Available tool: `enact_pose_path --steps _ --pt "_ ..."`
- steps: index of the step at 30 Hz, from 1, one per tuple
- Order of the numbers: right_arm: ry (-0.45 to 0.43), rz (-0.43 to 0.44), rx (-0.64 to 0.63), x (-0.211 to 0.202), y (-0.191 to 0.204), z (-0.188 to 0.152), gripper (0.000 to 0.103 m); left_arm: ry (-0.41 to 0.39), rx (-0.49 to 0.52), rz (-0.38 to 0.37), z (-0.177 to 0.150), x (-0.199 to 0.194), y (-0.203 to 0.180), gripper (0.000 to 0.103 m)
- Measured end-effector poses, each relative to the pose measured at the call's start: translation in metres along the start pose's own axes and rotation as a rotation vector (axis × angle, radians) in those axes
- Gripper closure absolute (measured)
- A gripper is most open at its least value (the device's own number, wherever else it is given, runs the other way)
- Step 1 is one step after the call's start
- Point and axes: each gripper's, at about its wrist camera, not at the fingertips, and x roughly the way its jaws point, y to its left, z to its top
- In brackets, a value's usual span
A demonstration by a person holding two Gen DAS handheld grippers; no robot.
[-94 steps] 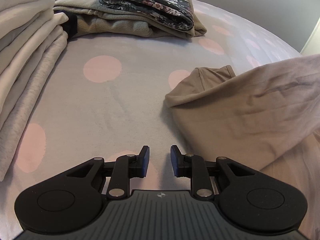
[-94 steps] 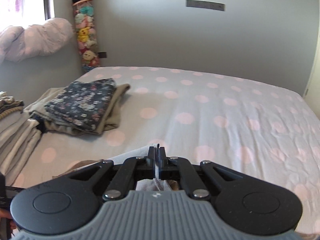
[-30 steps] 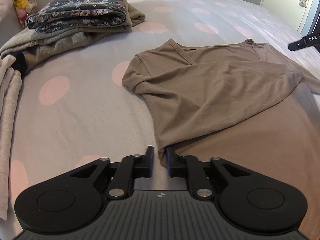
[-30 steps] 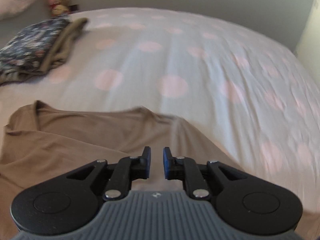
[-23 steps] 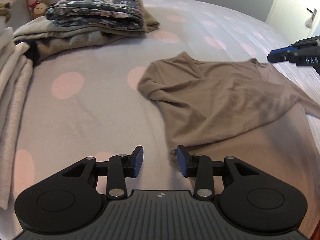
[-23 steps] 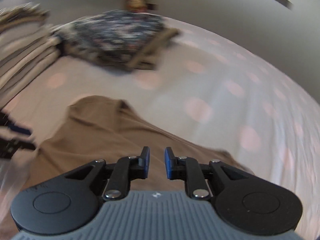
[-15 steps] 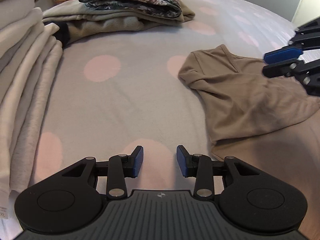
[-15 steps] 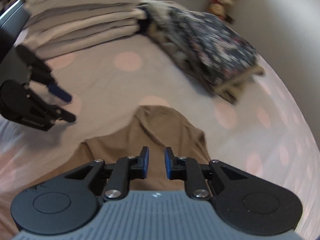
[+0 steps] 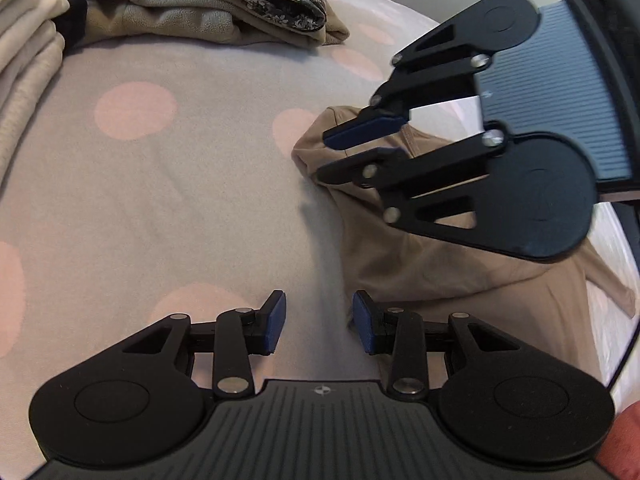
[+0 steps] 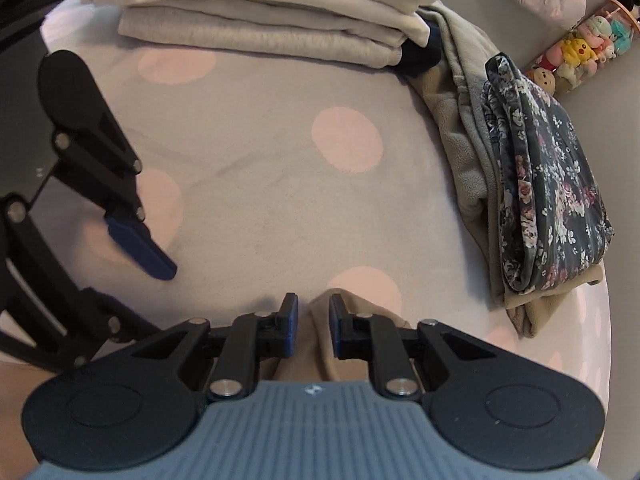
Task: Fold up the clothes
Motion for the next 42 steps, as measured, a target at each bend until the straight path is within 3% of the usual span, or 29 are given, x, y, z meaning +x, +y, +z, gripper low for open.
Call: enact_pose_path --steps 2,5,9,15,26,35,42 --pt "0.016 0.004 0.008 0.007 -0.004 0.001 0.085 0.003 -0.003 0.018 0.000 0.002 0.000 0.080" --pt "0.040 0.010 0.022 0.016 -0.009 0.000 0.096 0.009 0.003 0.056 0.000 0.005 0.001 0.094" --pt "0.016 0.015 0.053 0.013 -0.013 -0.003 0.101 0.013 0.000 0.084 0.000 0.007 0.000 0.101" --pt "-0.015 -0.031 0.138 0.012 -0.033 -0.006 0.102 0.019 0.009 0.101 0.001 0.008 -0.002 0.102" --pt "-0.076 0.034 0.364 0.004 -0.062 -0.007 0.098 0.015 -0.022 0.075 0.005 0.006 0.007 0.102" --pt "-0.013 0.081 0.391 0.030 -0.037 -0.015 0.098 0.010 -0.012 0.076 0.005 0.004 0.006 0.102" --pt "-0.091 0.084 0.418 0.021 -0.045 -0.008 0.097 -0.003 -0.011 0.071 0.006 0.003 0.007 0.102"
